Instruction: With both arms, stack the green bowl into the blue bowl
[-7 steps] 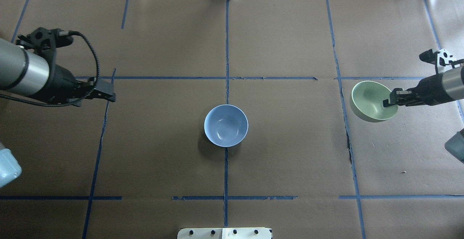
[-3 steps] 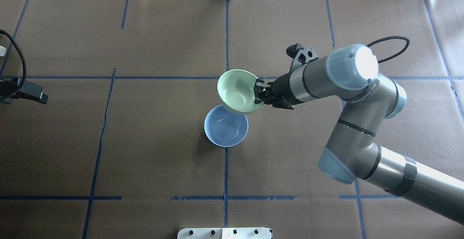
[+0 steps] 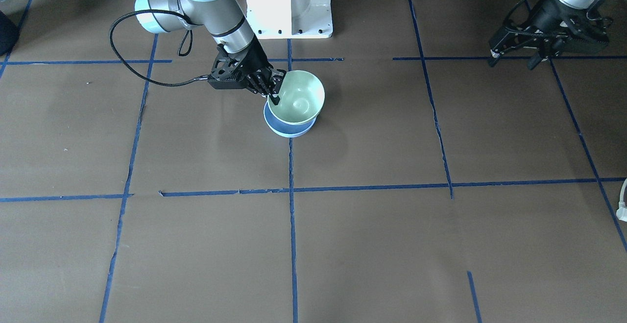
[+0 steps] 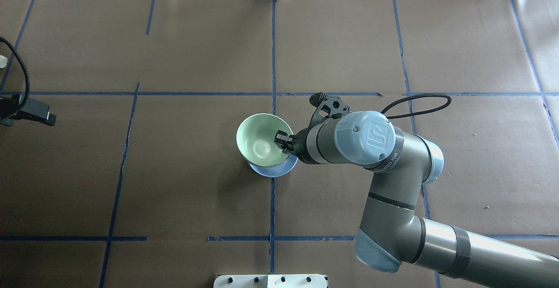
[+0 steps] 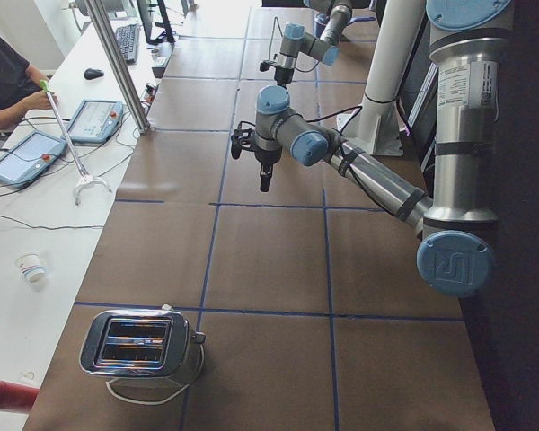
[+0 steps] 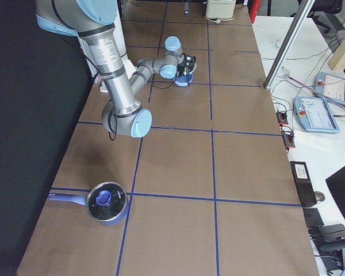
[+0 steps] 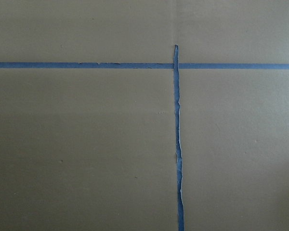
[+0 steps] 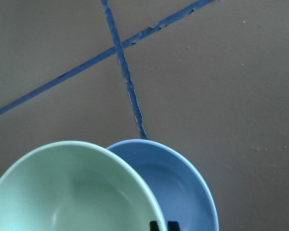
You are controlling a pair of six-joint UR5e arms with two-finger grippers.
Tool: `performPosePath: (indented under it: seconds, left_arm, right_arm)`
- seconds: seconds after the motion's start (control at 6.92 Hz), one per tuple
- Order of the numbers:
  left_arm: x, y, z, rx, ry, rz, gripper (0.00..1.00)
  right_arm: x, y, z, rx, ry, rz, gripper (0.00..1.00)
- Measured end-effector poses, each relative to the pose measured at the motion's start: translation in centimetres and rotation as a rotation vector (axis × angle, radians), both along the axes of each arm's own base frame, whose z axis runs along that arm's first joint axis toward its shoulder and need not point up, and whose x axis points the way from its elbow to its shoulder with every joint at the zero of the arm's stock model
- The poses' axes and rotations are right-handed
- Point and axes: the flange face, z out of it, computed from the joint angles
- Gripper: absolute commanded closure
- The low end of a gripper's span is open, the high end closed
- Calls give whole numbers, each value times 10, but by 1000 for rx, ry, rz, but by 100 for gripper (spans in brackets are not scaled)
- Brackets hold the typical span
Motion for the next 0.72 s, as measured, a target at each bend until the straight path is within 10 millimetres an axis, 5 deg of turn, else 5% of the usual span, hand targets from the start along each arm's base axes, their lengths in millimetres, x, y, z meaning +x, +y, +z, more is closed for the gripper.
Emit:
performPosePath:
  seconds: [0.72]
  left_arm:
    - [0,-1,-1,0,0,-2,0]
  right_arm:
    - [-17,12,-2,22,106,56,94]
